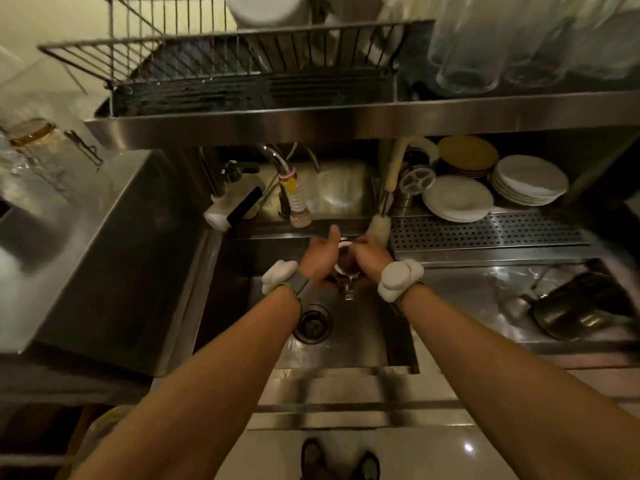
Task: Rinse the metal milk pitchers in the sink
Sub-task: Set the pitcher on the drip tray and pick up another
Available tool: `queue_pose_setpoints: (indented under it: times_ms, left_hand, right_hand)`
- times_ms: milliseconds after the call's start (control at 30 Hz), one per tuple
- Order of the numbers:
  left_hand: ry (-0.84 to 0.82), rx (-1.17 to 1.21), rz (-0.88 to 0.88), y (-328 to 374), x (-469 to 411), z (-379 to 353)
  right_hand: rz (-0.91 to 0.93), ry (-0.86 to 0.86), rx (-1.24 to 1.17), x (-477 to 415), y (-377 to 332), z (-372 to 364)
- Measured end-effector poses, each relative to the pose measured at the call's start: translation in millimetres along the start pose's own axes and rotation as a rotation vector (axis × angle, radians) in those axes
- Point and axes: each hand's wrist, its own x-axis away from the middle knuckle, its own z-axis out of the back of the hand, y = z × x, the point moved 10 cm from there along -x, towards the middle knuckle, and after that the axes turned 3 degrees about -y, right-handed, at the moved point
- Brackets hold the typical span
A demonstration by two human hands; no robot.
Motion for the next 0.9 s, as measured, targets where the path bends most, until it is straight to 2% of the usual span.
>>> queue_pose_setpoints:
  times_ms: [67,200,400,700,900]
  left_hand:
    - [-0.039,-0.017,-0.014,21.1,4.8,-12.6]
    - [-0.166,0.046,-0.046,56.7,7.9,-57.9]
    - [-0.281,-0.116,-0.086,89.0,8.6,-130.7]
    - [-0.398,-0.032,0.154,52.5,-2.9,-208.2]
    - [-0.352,-0.088,0.191,31.7,-14.6,-225.4]
  right_hand:
    - [0.048,0.036,0.006,12.0,-19.7,24.5]
    - [0.108,0.092,0.183,30.2,-41.2,75.2]
    - [0.06,0.203,0.193,41.4,-18.4,152.0]
    - [-0.023,0.201,0.175,20.0,41.1,195.8]
    - [-0.078,0.1,0.14,4.9,70.2,192.4]
